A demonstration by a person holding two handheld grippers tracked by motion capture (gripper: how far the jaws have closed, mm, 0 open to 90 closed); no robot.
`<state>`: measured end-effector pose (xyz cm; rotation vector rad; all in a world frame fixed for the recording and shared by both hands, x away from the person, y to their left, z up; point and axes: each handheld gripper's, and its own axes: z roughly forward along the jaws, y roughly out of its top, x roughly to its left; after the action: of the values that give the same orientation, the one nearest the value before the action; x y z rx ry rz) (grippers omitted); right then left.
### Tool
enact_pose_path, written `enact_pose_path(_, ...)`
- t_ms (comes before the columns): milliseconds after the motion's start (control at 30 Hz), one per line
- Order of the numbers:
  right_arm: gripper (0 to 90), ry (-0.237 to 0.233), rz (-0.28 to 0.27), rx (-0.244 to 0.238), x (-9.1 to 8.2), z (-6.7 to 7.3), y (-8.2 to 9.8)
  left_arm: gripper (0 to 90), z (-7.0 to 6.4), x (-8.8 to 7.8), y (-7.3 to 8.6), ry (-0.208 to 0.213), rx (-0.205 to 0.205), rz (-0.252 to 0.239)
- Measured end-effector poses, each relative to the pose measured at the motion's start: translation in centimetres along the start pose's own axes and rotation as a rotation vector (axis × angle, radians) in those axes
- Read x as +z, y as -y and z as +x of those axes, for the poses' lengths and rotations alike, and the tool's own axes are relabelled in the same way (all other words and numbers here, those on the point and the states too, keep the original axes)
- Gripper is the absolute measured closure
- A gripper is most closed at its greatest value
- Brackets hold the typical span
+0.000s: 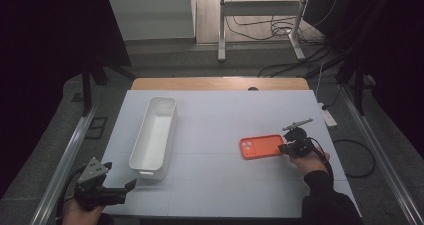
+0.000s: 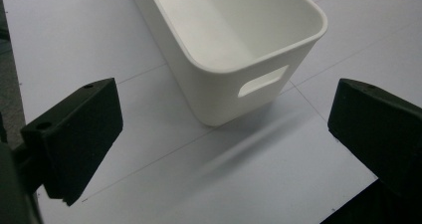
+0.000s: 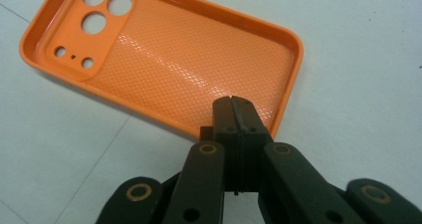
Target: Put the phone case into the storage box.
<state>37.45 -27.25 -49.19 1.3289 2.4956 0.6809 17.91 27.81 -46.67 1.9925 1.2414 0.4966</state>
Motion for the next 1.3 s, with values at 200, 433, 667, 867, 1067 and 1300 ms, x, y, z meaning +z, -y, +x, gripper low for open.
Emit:
enact_pose_path(200, 89.6, -0.018, 0.014, -0.003, -0.2, 0.2, 0.4, 1.6, 0.0, 0.0, 0.0, -0.003, -0.001, 0.002)
enact_pose_path(433, 89.6, -0.049, 0.036, -0.023, -0.4, 1.0, 0.9, 1.6, 0.0, 0.0, 0.0, -0.002, -0.002, 0.001)
enact_pose_path(667, 89.6, -0.074, 0.056, -0.043, -0.5, 1.8, 1.2, 1.6, 0.0, 0.0, 0.0, -0.002, -0.004, 0.000)
enact_pose_path(867, 89.6, -0.102, 0.074, -0.062, -0.5, 2.7, 1.4, 1.6, 0.0, 0.0, 0.0, -0.002, -0.002, 0.000)
enact_pose_path(1067, 89.6, -0.126, 0.088, -0.091, -0.4, 3.5, 1.4, 1.6, 0.1, 0.0, 0.0, -0.002, -0.006, 0.000)
enact_pose_path(1300, 89.6, -0.130, 0.091, -0.082, -0.4, 3.6, 1.5, 1.6, 0.1, 0.0, 0.0, -0.002, -0.008, 0.000)
